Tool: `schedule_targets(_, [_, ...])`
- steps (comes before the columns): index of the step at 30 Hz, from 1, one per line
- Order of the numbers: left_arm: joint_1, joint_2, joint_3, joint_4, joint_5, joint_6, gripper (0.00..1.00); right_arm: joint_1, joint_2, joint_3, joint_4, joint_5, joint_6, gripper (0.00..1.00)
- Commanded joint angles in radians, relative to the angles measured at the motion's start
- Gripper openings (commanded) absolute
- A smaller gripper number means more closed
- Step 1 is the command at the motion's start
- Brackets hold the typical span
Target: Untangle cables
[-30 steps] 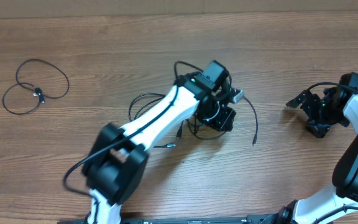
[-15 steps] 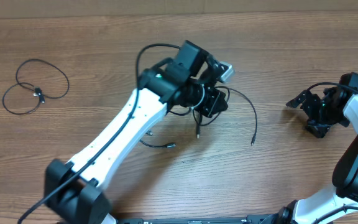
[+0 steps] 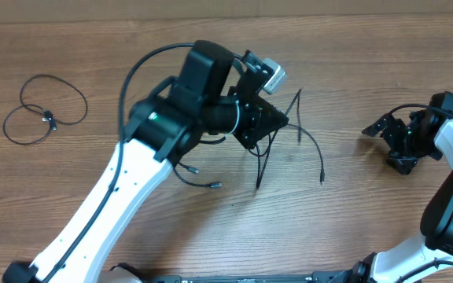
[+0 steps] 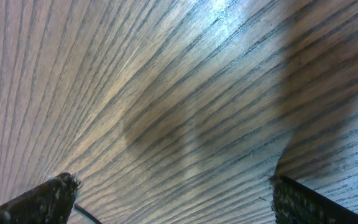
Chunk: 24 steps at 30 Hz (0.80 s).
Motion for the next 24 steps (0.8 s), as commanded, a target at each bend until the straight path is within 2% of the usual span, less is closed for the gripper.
schedule_targets(1, [0.006,-0.076,0.001,0.014,0.024,0.01,0.04,-0.002,0.002,0.024,0.004,0.006,-0.005,1.0])
schedule_targets(13, [0.006,-0.254,0.001,0.039,0.02,-0.007,0.04,-0.002,0.002,0.024,0.004,0.006,-0.005,1.0])
schedule_targets(24, [-0.005,-0.172,0.001,-0.071,0.017,-0.004,0.04,-0.002,0.002,0.024,0.004,0.006,-0.005,1.0])
